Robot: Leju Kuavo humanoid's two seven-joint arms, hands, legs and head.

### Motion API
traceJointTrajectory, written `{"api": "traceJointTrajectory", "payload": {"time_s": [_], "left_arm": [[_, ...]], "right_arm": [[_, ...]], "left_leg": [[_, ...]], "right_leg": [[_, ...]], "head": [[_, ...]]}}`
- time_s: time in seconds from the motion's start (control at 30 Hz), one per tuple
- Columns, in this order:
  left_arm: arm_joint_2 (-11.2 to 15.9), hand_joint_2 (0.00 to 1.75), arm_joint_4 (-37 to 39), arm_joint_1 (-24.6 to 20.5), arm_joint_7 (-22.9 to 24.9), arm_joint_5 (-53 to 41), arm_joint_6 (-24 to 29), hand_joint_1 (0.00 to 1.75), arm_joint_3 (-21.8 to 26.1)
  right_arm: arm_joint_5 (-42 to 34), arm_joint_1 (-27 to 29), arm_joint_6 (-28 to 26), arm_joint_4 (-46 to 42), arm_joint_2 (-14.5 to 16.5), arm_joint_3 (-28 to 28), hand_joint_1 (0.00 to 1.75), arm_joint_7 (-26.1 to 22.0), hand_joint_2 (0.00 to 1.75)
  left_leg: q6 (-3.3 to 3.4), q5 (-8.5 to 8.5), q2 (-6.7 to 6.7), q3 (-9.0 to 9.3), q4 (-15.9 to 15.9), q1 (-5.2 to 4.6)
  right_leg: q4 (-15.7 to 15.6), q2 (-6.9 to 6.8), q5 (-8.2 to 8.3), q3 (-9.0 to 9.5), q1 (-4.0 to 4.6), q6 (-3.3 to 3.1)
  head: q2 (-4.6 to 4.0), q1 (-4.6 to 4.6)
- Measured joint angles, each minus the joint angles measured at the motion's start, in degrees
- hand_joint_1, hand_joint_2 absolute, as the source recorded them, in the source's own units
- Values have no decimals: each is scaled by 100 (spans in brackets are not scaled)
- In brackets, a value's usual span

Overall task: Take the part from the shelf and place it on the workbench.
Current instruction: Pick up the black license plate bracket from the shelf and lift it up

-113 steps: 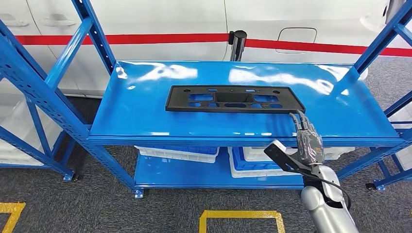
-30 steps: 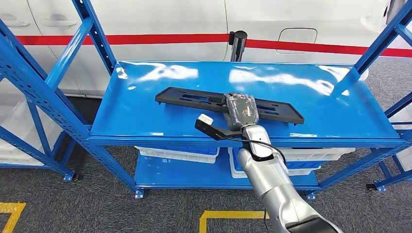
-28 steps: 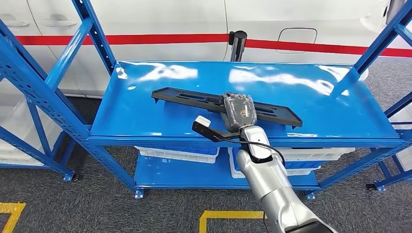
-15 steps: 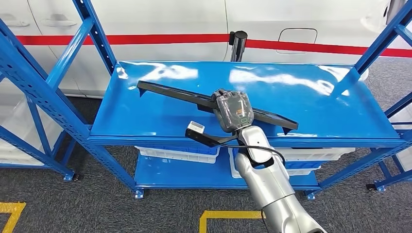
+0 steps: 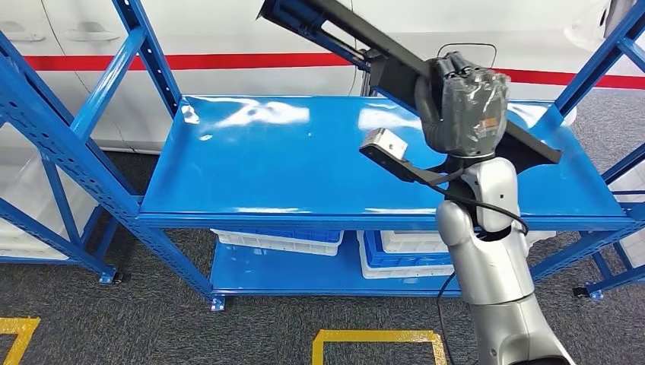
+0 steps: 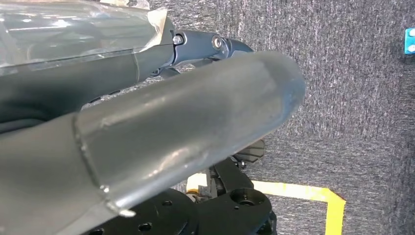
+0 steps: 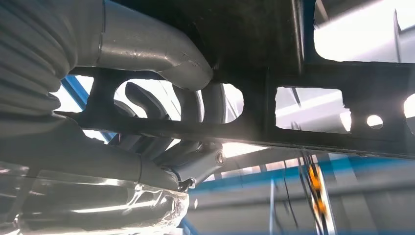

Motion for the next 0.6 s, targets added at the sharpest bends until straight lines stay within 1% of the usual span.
{"api": "traceJointTrajectory", "payload": {"time_s": [0.17,0.3,0.47,0.53,0.6], "left_arm": [[0,0,0,-31,175,-125,47,0,1],[0,0,0,-70,279,-162,79,0,1],[0,0,0,-93,301,-163,85,0,1],[0,0,0,-97,328,-139,44,0,5],[0,0,-2,-104,385,-80,-131,0,34]], "right_arm": [[-135,-5,-76,-416,-232,-86,175,-98,175],[-155,-1,-79,-507,-354,-87,175,-98,175],[-175,4,-80,-533,-444,-89,175,-96,175],[-258,6,-72,-539,-471,-89,175,-78,175],[-522,14,31,-528,-502,-89,175,-24,175]], "left_leg": [[0,0,0,1,0,0],[0,1,1,1,0,0],[0,1,1,1,0,-1],[0,0,1,1,0,-1],[0,0,1,1,0,-1]], "right_leg": [[0,1,0,1,0,0],[1,0,0,3,0,0],[0,0,0,2,-1,0],[0,0,0,2,-2,0],[0,0,0,2,-2,0]], "head": [[0,-1],[0,0],[0,-1],[0,0],[0,0]]}}
